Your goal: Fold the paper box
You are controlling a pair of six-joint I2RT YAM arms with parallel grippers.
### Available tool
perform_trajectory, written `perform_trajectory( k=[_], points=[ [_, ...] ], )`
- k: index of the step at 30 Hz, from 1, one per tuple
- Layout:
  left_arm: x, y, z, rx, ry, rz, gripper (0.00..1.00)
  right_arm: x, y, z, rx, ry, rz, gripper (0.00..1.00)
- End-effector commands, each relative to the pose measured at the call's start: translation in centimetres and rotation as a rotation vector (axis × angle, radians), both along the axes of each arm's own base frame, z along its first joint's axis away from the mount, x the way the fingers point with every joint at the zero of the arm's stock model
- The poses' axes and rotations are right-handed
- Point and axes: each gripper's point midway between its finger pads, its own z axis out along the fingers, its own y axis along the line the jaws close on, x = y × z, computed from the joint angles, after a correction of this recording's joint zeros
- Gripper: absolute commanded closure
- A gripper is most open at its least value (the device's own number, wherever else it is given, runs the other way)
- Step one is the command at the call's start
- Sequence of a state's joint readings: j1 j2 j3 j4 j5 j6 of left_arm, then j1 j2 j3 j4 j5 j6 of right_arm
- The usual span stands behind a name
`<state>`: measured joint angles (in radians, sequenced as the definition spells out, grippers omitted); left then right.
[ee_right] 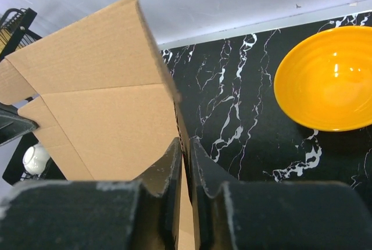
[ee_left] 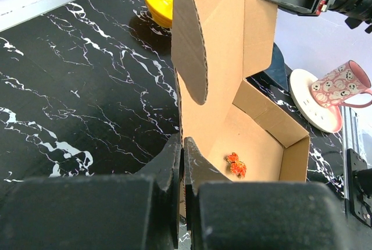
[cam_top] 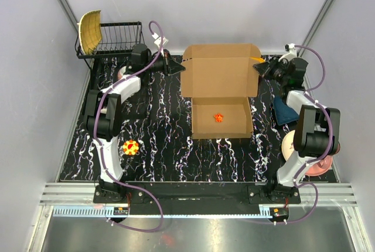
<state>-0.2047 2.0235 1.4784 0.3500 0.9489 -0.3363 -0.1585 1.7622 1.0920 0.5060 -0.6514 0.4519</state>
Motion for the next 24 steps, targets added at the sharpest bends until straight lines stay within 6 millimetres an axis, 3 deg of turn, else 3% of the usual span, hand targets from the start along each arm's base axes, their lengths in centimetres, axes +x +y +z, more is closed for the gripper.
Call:
perform_trajectory(
  k=[1,6,8,16,24],
  points=[
    [-0.1,0.2,5.0,-0.013,-0.141,0.024,1.0,-1.2,1.1,3.2,-0.046,-0.071,-0.064,0.88],
    [-0.2,-0.3,4.9,0.048,-0.165,0.138,1.0,-3.3,2.5,2.8,-0.081,-0.065,-0.169,0.95],
    [-0.4,0.0,4.7,0.077,-0.177,0.213,1.0,-4.3,3.8,3.6,-0.086,-0.08,-0.179,0.96],
    [-3.9,1.2,4.4,0.032,-0.204,0.394,1.0,-8.0,5.3,2.6,-0.137,-0.069,-0.251,1.0],
    [-7.4,2.8,4.4,-0.062,-0.243,0.608,1.0,-10.1,6.8,0.9,-0.176,-0.047,-0.331,1.0]
  ],
)
